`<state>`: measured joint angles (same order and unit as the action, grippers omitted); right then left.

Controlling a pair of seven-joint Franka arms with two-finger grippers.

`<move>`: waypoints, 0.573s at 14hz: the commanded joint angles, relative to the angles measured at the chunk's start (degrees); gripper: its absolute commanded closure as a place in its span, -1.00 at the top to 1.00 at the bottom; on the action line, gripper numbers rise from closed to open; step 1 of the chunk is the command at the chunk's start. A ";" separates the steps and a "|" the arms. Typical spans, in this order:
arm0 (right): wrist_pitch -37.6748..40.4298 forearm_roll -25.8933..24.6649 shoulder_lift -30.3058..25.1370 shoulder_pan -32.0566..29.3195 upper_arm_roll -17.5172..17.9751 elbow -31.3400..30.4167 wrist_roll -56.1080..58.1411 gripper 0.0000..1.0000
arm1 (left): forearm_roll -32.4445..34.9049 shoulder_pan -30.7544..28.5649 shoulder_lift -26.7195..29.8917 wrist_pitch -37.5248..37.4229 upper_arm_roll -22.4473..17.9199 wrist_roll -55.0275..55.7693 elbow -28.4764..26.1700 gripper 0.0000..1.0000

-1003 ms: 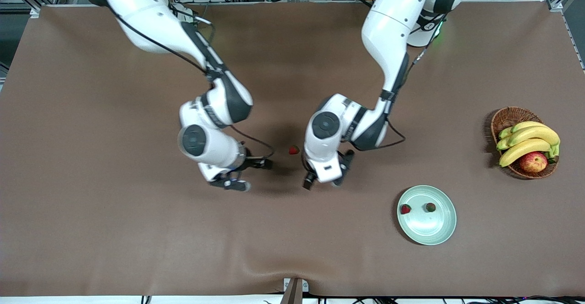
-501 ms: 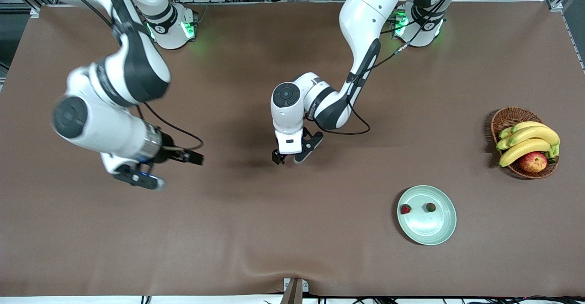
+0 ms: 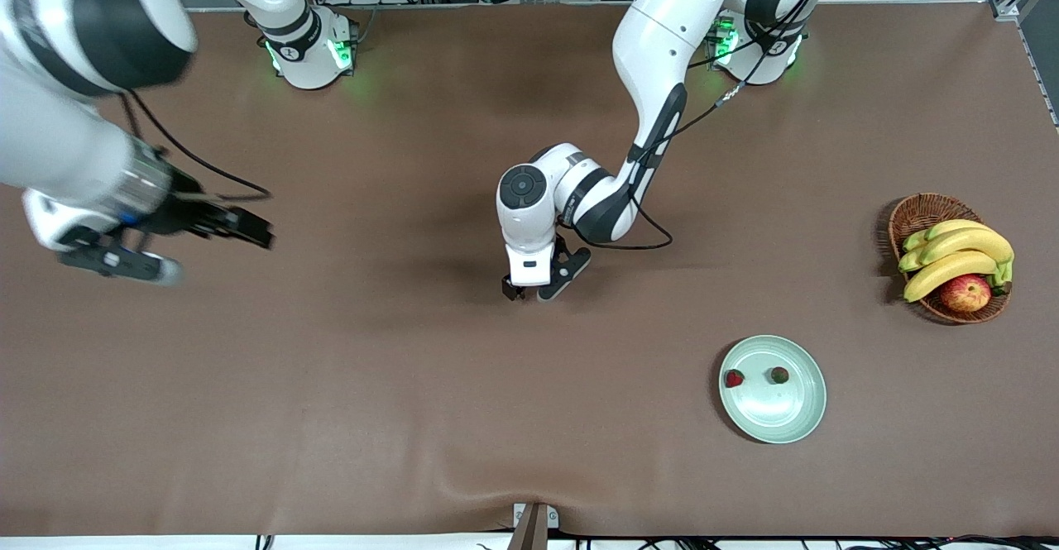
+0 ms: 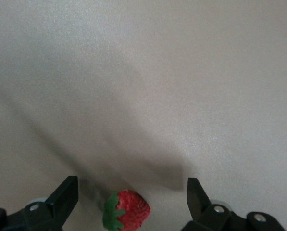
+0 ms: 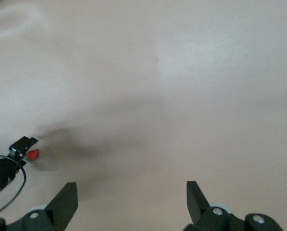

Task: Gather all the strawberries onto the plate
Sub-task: 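Grasp the third strawberry with the left gripper while the right gripper withdraws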

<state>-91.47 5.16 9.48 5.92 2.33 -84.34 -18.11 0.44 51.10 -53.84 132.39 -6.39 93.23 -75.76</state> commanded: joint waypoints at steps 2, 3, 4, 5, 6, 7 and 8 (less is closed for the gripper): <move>3.75 -3.56 -5.34 -6.70 0.92 -1.62 12.46 1.00 | 1.05 0.05 0.22 -0.47 0.41 -0.77 0.35 1.00; 4.89 -5.23 -5.96 -7.93 0.92 -1.53 14.93 1.00 | 1.05 0.05 0.22 -0.47 0.41 -0.77 0.35 1.00; 5.85 -6.20 -7.01 -8.73 0.49 -1.53 18.08 1.00 | 0.97 0.05 0.22 -0.47 0.50 -0.77 0.35 1.00; 6.99 -6.30 -8.15 -8.82 -1.09 -1.62 21.94 1.00 | 0.97 0.05 0.22 -0.47 0.50 -0.77 0.35 1.00; 7.70 -6.13 -8.86 -8.73 -2.75 -1.62 24.94 1.00 | 0.97 0.14 0.22 -0.47 0.94 -0.77 0.35 1.00; 9.10 -5.87 -9.13 -8.82 -3.73 -1.62 26.54 1.00 | 1.05 0.05 0.14 -0.47 0.94 -0.77 0.35 1.00; 10.42 -5.69 -9.31 -8.73 -4.61 -1.62 26.73 1.00 | 1.14 0.14 0.14 -0.47 1.03 -0.85 0.35 1.00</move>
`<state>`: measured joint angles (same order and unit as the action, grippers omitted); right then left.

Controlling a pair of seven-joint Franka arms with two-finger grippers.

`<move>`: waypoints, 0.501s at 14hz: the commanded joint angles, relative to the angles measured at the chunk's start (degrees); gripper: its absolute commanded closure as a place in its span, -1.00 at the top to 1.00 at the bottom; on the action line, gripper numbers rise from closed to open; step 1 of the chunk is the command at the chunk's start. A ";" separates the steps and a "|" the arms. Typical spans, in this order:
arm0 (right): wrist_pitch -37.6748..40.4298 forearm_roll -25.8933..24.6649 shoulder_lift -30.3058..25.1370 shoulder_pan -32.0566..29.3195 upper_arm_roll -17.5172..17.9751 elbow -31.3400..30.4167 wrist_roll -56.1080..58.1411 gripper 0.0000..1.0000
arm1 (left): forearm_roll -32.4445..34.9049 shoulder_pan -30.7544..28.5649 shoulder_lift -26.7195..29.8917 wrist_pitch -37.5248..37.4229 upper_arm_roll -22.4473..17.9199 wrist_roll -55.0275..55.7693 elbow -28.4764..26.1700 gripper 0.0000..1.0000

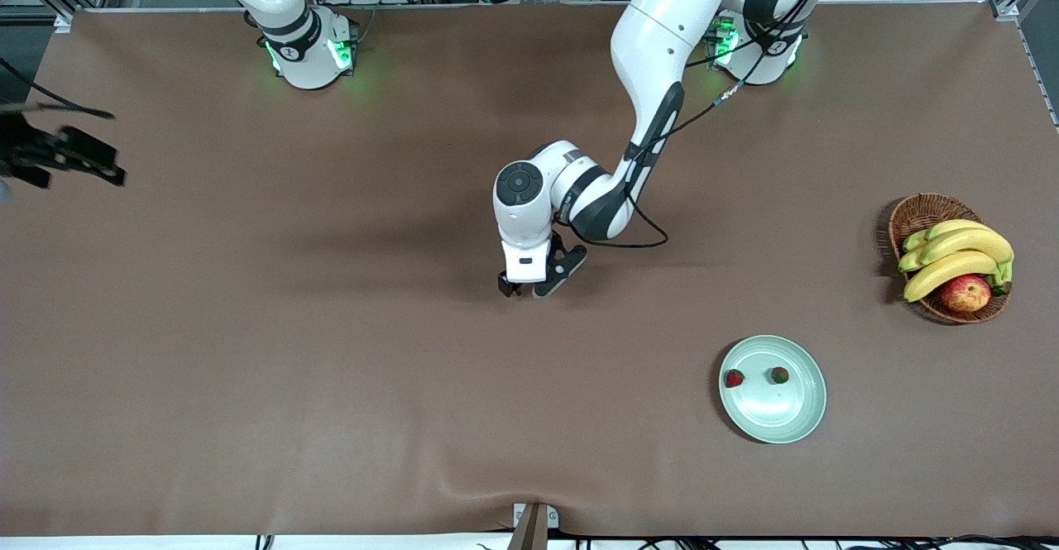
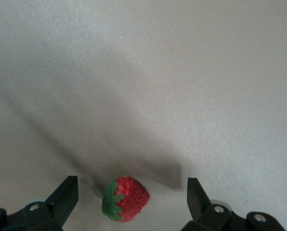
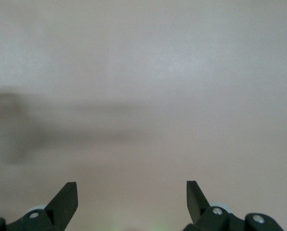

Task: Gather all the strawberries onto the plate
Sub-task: 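Carry the third strawberry onto the plate with the left gripper and release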

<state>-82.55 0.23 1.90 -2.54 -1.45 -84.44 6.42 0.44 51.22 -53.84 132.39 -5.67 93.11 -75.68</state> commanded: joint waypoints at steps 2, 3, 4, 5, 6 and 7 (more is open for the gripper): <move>2.04 -0.67 -2.43 -0.28 -1.88 -2.04 2.37 1.00 | 0.97 0.02 0.14 -0.47 0.48 -0.73 0.27 0.80; 2.05 -0.76 -2.52 -0.19 -2.06 -2.13 2.28 1.00 | 0.88 -0.06 0.14 -0.47 0.57 -0.73 0.27 0.46; 2.48 -1.11 -2.69 -0.19 -2.06 -2.22 2.19 1.00 | 0.79 -0.07 0.23 -0.47 0.57 -0.73 0.27 0.16; 2.66 -1.11 -2.78 -0.19 -2.06 -2.22 2.11 1.00 | 0.79 -0.07 0.14 -0.55 0.57 -0.65 0.27 -0.18; 2.66 -1.20 -2.78 -0.19 -2.06 -2.13 2.02 1.00 | 0.61 -0.15 0.23 -0.47 0.57 -0.65 0.27 -0.50; 2.57 -1.20 -2.78 -0.10 -2.06 -2.13 1.84 1.00 | 0.18 -0.15 0.23 -0.55 0.57 -0.65 0.27 -0.81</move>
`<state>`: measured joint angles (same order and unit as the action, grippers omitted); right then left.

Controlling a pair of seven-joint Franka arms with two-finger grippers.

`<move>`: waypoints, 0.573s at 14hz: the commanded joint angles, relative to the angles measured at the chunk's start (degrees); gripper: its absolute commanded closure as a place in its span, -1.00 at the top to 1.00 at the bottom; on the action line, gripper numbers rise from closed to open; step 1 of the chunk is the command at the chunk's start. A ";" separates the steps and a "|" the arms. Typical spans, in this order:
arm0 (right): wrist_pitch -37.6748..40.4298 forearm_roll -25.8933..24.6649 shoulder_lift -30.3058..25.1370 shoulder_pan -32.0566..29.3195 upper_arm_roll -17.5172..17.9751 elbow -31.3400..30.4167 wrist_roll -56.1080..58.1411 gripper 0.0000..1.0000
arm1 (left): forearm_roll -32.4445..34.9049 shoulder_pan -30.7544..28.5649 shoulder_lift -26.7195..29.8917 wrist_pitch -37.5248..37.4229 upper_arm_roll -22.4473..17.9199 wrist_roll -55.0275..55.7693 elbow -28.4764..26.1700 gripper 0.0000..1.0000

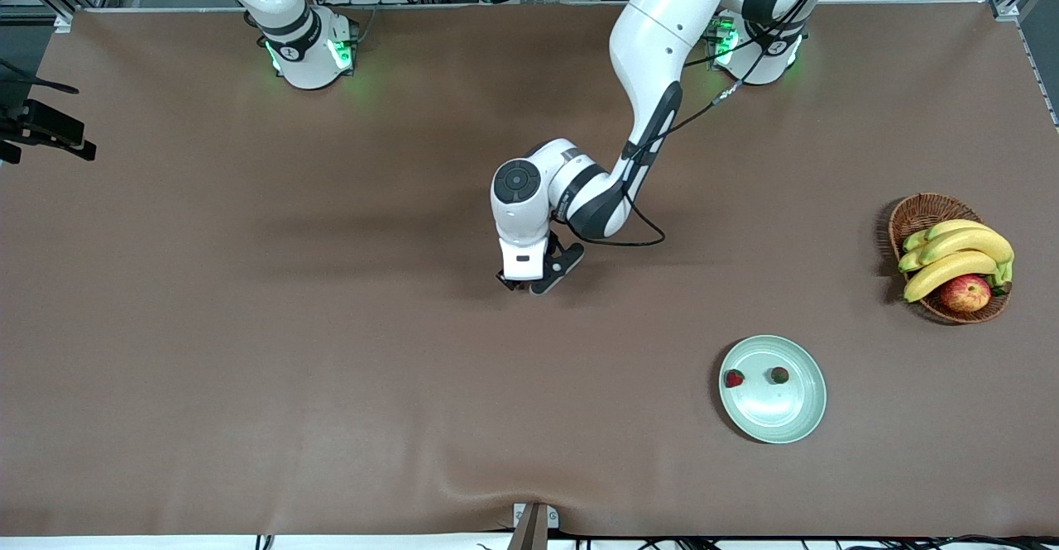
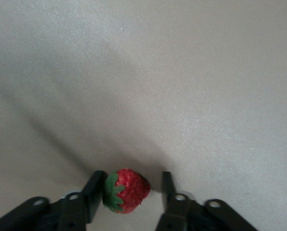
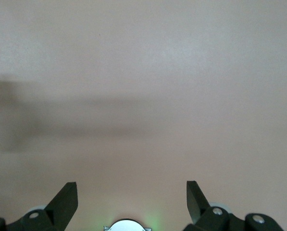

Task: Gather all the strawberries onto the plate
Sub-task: 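Carry the third strawberry onto the plate with the left gripper and release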

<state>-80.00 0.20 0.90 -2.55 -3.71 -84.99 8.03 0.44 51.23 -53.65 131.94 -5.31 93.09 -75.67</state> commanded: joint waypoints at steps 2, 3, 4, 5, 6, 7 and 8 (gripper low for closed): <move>0.11 -1.17 -1.78 -0.18 0.19 -1.50 0.32 1.00 | -0.62 -0.25 0.30 -0.10 0.21 -0.54 0.26 -1.00; 0.02 -1.17 -1.69 -0.27 0.19 -1.50 0.40 1.00 | -0.53 -0.34 0.65 -0.10 0.21 -0.54 0.26 -1.00; 0.02 -1.17 -1.61 -0.27 0.19 -1.50 0.41 1.00 | -0.44 -0.52 1.00 -0.10 0.04 -0.54 0.26 -1.00; 0.11 -1.17 -1.43 -0.27 0.19 -1.59 0.32 1.00 | -0.44 -1.13 1.79 -0.10 -0.66 -0.36 0.35 -1.00; 0.11 -0.99 -1.34 -0.18 0.19 -1.59 0.06 1.00 | -0.44 -3.39 3.01 -0.10 -1.19 -0.10 0.35 -1.00; 0.20 -0.82 -1.25 0.00 0.19 -1.67 -1.08 1.00 | -0.36 -6.38 4.33 -0.19 -1.45 -0.10 0.35 -1.00; 0.63 -0.55 -1.17 0.00 0.19 -1.76 -4.31 1.00 | -0.27 -9.97 5.65 -0.19 -1.46 -0.10 0.35 -1.00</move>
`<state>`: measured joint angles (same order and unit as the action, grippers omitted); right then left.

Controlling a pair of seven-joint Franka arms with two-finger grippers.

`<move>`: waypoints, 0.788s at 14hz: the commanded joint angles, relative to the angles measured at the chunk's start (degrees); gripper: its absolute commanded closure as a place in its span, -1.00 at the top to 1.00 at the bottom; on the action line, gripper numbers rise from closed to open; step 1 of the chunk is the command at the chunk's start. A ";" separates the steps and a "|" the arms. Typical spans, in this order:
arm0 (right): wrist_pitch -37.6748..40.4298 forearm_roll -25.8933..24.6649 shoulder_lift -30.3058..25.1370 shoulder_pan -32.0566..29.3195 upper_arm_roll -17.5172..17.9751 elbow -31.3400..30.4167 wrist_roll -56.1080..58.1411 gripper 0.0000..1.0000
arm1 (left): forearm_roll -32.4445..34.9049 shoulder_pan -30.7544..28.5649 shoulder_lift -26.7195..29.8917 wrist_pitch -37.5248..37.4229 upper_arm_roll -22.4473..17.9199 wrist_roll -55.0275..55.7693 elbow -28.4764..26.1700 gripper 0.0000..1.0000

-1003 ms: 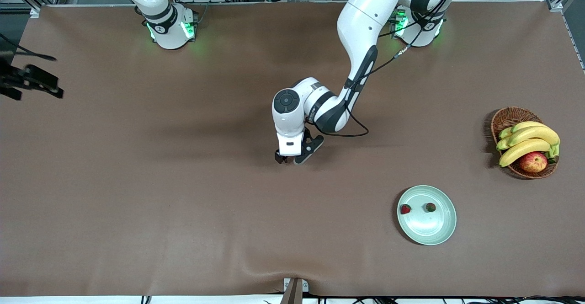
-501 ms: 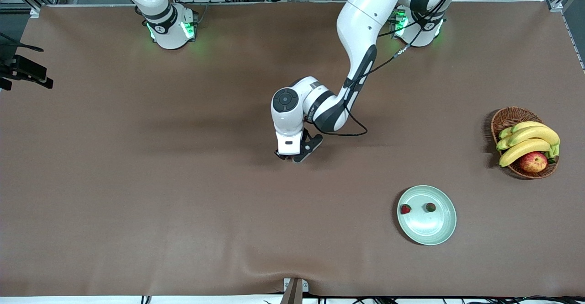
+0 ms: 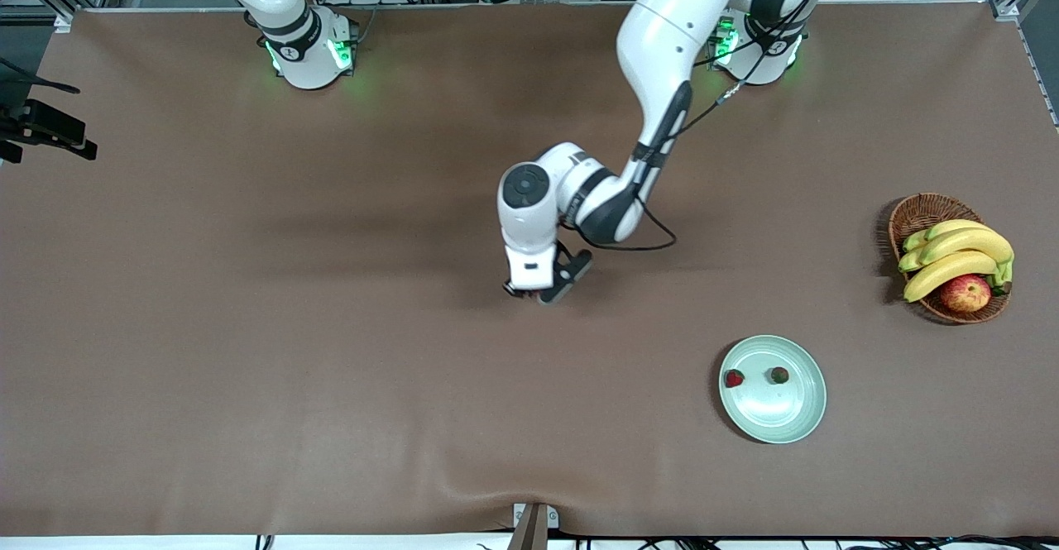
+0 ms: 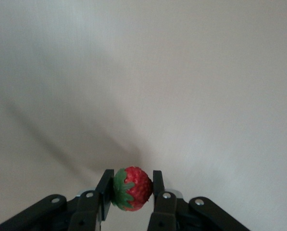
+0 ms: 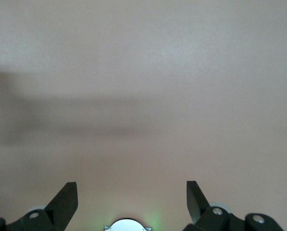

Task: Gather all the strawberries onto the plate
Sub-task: 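Carry the third strawberry onto the plate with the left gripper and release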

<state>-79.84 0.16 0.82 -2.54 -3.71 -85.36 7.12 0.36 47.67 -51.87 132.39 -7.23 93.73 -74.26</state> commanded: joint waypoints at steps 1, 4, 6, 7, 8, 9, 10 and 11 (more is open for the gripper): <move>1.87 -0.51 -1.08 -0.01 0.19 -1.22 -5.25 1.00 | -0.01 -10.19 5.27 -0.64 0.38 -0.74 -1.07 -1.00; 3.37 -0.51 -1.08 0.26 0.37 -0.95 -5.80 1.00 | 1.83 -20.30 6.69 -0.64 0.02 -1.35 -1.07 -1.00; 4.96 -0.51 -1.08 0.08 0.28 -0.60 -5.80 1.00 | 4.90 -25.93 6.34 -0.64 0.20 -4.50 -1.07 -1.00; 4.87 -0.69 -1.00 0.08 0.28 -0.51 -5.80 1.00 | 5.00 -28.22 6.08 -0.55 0.20 -6.43 -1.07 -1.00; 4.79 -0.69 -1.00 -0.09 0.28 -0.16 -5.97 1.00 | 4.65 -29.98 5.90 -0.46 0.29 -7.84 -1.07 -1.00; 4.87 -0.60 -0.91 -0.18 0.28 0.36 -5.89 1.00 | 4.56 -30.96 5.73 -0.20 0.46 -8.81 -1.07 -1.00; 4.87 -0.51 -0.91 -0.01 0.28 0.63 -5.89 1.00 | 4.56 -31.84 5.29 -0.03 0.46 -10.13 -1.07 -1.00; 4.87 -0.34 -0.73 0.08 0.37 0.63 -5.97 1.00 | 4.48 -32.54 4.68 0.32 0.64 -12.06 -1.07 -1.00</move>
<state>-75.54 0.16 0.77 -2.49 -3.62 -85.04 2.26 3.62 15.60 -46.68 132.08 -7.31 83.30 -75.14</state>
